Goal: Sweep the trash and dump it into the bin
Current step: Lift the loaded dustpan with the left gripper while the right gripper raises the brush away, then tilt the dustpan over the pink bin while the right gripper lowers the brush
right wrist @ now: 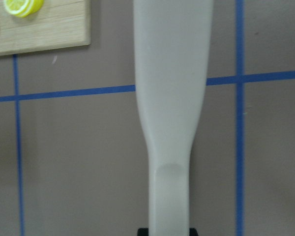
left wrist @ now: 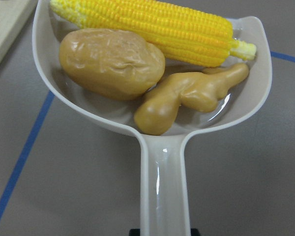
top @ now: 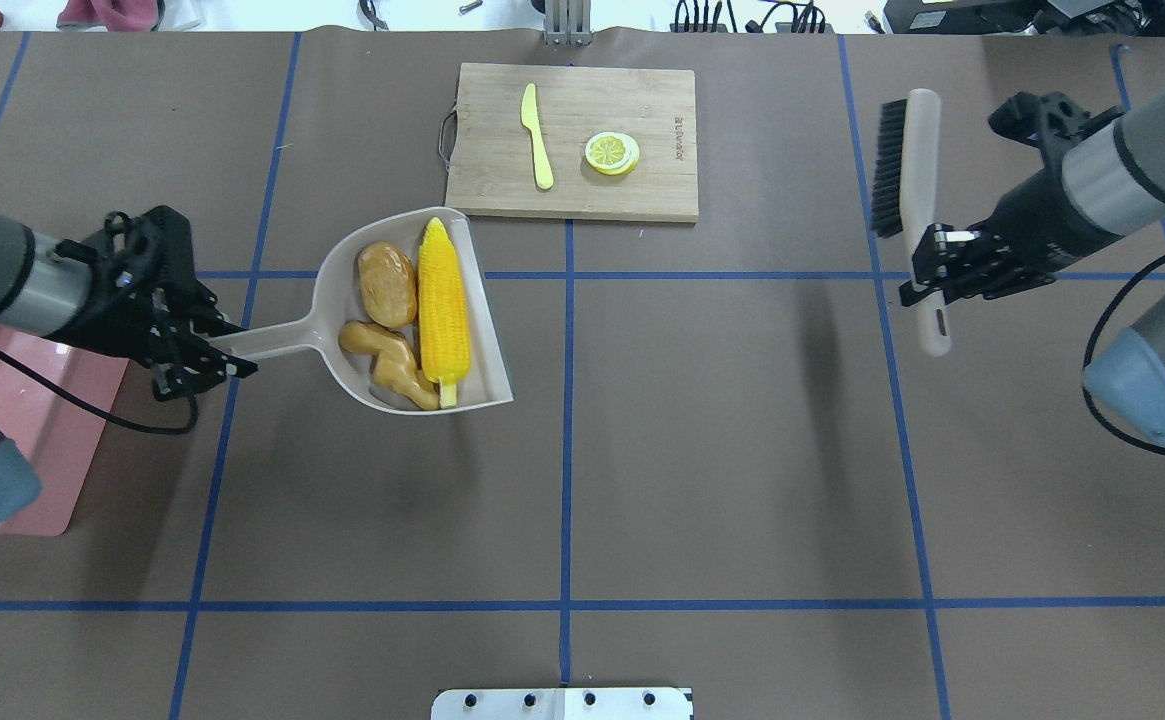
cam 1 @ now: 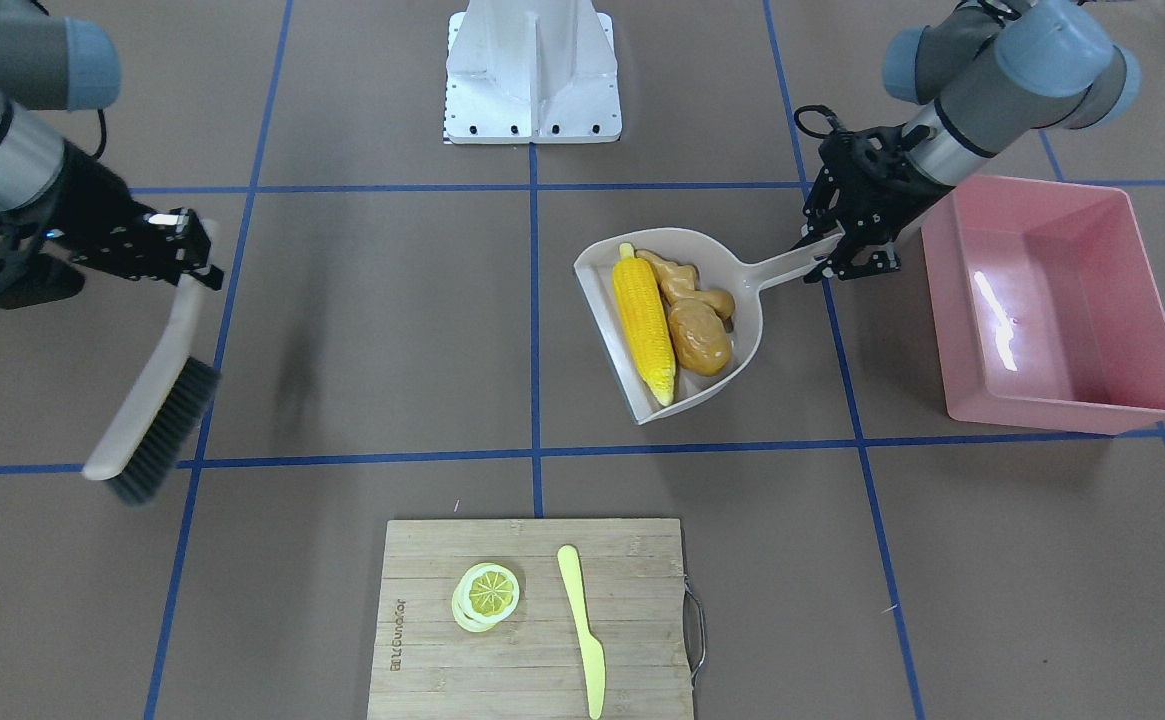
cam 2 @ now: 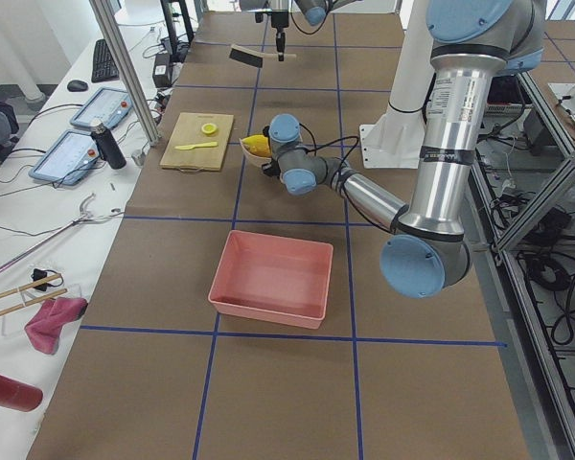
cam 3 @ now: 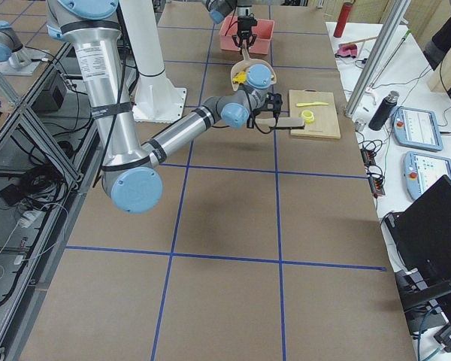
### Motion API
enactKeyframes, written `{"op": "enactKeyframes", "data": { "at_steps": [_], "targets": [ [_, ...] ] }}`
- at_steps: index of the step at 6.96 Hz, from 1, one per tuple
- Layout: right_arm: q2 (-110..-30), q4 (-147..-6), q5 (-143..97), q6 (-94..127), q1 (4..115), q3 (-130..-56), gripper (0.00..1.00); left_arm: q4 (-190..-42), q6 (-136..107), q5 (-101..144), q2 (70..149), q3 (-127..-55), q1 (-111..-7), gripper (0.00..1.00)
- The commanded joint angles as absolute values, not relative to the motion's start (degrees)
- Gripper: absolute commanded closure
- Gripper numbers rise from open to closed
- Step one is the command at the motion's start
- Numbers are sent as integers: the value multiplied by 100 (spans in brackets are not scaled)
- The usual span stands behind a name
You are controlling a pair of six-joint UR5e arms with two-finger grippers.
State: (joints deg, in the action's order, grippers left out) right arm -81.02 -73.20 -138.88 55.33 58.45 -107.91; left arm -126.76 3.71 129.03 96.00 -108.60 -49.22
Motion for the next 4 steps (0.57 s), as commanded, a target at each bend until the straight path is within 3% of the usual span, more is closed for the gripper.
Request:
{"op": "enactKeyframes", "data": {
  "at_steps": [1,2,4],
  "targets": [
    [-8734,-7339,-14052,4897,6169,-10347,100,-12753,343,13384,8855,-11152,-5937,100],
    [-8910,-7452,-14637,4896,6161,-10284,100,-12892,351,13708,8407,-11179,-6533,100],
    [-9182,-8197,-15203,4904,5830,-10825,100,-13226,378,14446,7405,-11180,-7737,100]
  ]
}}
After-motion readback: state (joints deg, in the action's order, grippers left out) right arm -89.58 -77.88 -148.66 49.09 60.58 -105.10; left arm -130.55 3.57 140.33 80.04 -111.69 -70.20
